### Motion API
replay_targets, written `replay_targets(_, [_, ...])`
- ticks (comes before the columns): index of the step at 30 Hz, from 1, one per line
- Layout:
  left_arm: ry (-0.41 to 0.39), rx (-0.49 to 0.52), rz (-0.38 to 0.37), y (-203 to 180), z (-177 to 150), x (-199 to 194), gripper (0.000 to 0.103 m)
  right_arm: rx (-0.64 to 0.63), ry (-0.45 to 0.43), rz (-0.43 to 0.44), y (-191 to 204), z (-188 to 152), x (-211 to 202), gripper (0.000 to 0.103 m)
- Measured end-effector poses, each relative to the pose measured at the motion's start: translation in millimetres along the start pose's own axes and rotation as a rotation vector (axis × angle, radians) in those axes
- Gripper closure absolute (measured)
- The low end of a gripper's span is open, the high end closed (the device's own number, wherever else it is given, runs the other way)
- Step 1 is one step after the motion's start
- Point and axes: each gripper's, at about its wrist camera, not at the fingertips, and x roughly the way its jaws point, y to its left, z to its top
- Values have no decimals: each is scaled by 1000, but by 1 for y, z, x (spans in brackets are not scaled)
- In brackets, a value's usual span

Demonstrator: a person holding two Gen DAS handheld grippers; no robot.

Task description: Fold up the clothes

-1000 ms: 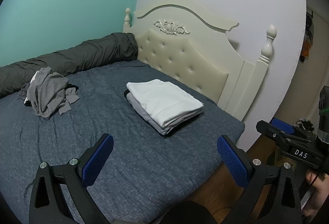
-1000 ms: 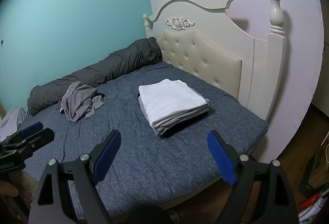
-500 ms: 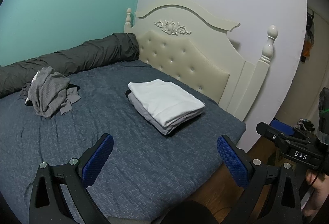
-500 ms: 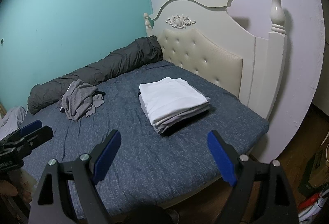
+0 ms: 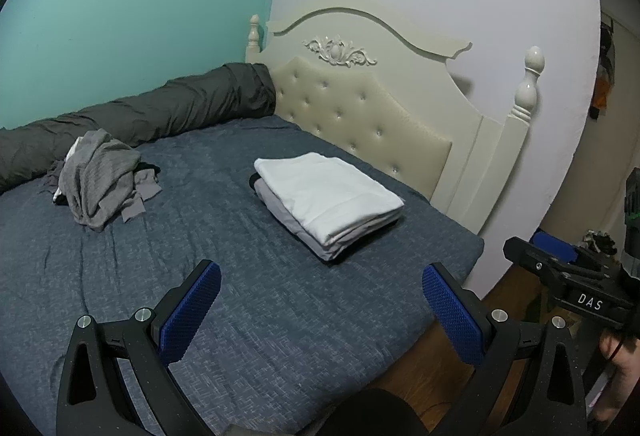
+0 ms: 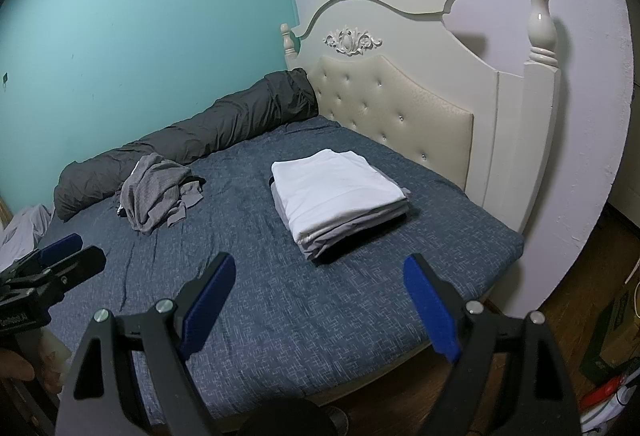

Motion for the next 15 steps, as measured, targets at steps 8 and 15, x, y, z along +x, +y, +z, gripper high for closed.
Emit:
replay_targets(8, [-4,10,8,0,-1,-1,1,5,6,0,0,-3,1,16])
replay_targets(15, [-7,12,5,-1,-2,0,1,4,3,-2,0,-3,-1,16])
